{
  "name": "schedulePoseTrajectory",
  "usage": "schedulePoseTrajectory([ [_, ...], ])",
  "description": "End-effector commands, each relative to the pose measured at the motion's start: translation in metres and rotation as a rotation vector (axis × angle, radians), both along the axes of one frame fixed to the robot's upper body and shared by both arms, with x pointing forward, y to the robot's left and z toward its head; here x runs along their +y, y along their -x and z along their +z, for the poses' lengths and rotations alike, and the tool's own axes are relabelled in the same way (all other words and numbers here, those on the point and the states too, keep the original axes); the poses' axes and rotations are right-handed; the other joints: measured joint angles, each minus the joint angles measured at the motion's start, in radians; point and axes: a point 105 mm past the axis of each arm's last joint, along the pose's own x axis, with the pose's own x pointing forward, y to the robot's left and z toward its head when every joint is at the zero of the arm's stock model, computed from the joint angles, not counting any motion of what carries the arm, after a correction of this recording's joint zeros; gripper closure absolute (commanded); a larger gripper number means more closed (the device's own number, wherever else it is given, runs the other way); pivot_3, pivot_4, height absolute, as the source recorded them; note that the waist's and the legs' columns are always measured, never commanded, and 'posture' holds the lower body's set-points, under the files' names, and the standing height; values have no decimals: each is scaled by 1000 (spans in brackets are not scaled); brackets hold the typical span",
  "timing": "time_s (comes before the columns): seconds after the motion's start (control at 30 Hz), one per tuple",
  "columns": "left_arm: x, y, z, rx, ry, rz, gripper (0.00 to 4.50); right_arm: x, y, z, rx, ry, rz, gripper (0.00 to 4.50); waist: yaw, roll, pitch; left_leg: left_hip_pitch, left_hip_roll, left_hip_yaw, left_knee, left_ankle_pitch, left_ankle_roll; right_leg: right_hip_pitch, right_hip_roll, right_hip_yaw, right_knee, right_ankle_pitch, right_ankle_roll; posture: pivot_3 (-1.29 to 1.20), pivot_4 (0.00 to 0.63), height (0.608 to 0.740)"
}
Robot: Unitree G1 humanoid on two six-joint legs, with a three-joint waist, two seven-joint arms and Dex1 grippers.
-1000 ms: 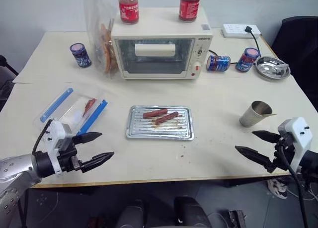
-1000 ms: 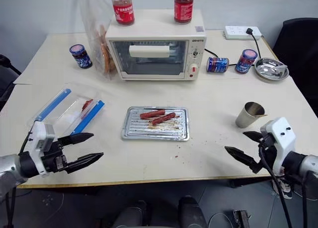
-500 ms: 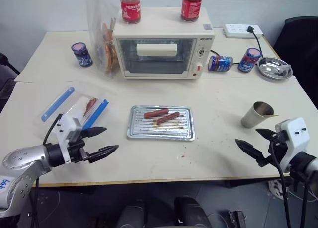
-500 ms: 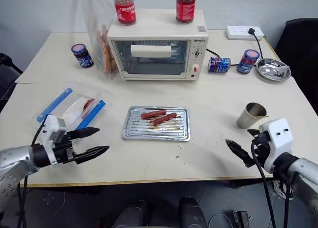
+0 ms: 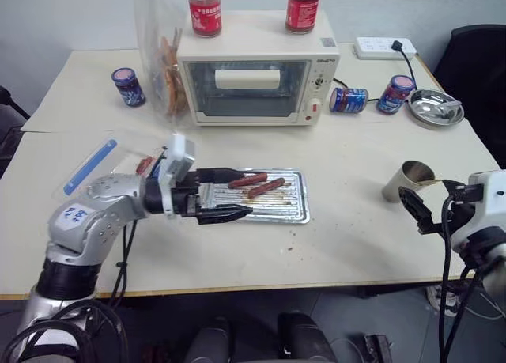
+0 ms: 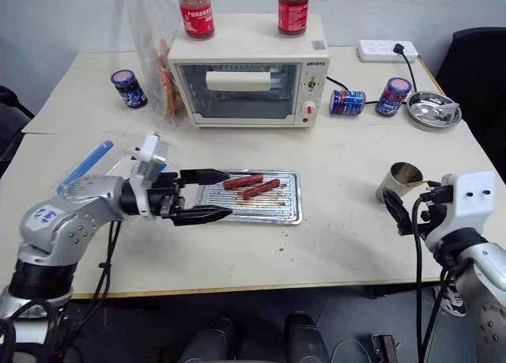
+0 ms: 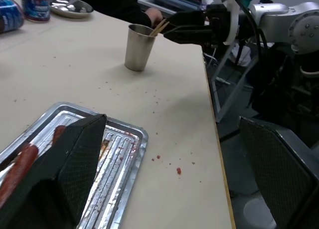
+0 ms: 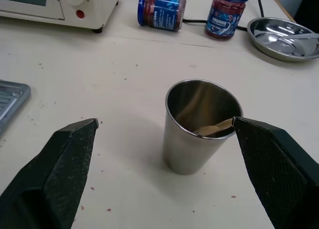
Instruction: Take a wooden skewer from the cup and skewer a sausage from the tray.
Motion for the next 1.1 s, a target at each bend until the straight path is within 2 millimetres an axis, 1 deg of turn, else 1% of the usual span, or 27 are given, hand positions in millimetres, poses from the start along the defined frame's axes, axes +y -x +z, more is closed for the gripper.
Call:
schedulePoseTrajectory([
  [0.03, -8, 1, 8, -43, 8, -36, 45, 1, -1, 8, -39, 6, -5, 0, 1, 0, 0, 0, 0, 0, 0, 0, 0, 0, 0, 0, 0, 0, 0, 0, 150, 740],
  [0.27, -7, -1, 10, -58, 14, -25, 45, -1, -2, 5, -32, 4, -15, 0, 1, 0, 0, 0, 0, 0, 0, 0, 0, 0, 0, 0, 1, 0, 0, 0, 150, 740],
  [0.83, -12, -5, 11, -90, 5, -20, 45, -2, -11, -4, -29, -3, -30, 0, -1, 0, 0, 0, 0, 0, 1, 0, 0, 0, 0, 0, 1, 0, 0, 0, 150, 740],
  [0.93, -12, -5, 11, -92, 4, -21, 45, -2, -11, -2, -37, 12, -32, 0, 0, 0, 0, 0, 0, 0, 1, 0, 0, 0, 0, 0, 1, 0, 0, 0, 150, 740],
  [1.1, -13, -6, 10, -98, 8, -24, 45, -10, -6, 9, -59, 49, -51, 0, 1, 0, 0, 0, 0, 0, 1, 0, 0, 0, 0, 0, 1, 0, 0, 0, 150, 740],
])
